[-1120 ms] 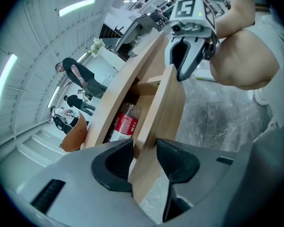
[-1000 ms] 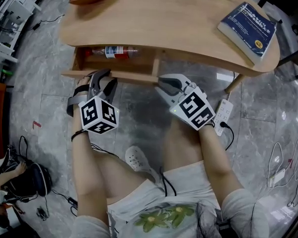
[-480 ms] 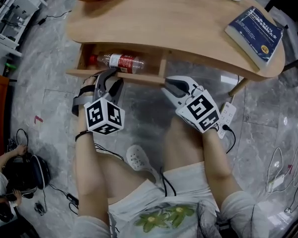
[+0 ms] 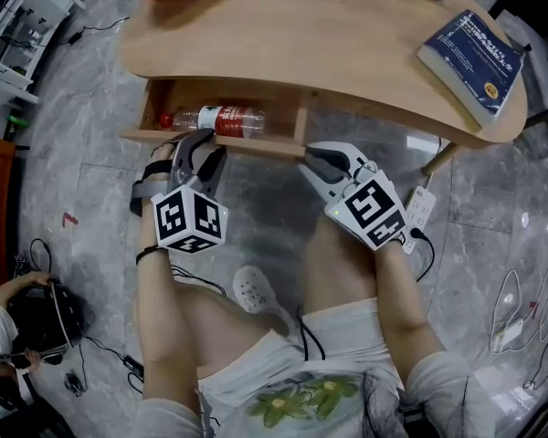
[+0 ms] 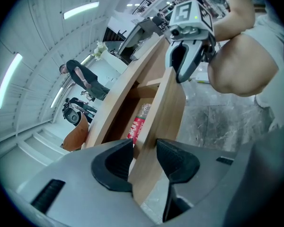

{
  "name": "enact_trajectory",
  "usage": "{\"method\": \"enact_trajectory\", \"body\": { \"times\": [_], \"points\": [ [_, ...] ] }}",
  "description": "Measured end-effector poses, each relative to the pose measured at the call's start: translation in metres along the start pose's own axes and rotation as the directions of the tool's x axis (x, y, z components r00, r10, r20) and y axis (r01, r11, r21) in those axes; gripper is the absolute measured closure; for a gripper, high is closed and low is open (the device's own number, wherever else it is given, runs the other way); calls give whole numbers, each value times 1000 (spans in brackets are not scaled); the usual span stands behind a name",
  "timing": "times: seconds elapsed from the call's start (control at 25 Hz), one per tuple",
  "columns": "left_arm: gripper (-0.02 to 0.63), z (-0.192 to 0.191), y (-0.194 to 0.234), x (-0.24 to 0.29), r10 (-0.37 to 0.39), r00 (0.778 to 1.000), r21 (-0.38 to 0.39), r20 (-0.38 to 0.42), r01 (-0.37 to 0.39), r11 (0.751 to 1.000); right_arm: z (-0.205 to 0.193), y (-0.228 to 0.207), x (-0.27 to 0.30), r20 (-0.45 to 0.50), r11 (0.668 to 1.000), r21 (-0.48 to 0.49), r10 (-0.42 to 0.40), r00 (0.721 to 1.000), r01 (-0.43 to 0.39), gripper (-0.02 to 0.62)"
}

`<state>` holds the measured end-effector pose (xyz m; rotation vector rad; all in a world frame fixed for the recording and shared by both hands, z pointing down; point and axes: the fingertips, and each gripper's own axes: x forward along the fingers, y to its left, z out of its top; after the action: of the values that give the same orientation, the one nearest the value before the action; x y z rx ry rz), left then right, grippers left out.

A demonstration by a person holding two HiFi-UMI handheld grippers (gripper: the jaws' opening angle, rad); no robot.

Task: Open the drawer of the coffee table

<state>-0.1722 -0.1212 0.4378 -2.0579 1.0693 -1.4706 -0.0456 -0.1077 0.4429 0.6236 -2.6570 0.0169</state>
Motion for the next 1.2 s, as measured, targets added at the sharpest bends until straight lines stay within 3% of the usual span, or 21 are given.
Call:
{"method": "enact_trajectory", "body": {
  "times": [1.2],
  "points": [
    [453,-3,-11,-11,-29,1000,20,-5,29,999,-4,14,-5,-52,999,-41,20,998,-22,518]
  ]
}}
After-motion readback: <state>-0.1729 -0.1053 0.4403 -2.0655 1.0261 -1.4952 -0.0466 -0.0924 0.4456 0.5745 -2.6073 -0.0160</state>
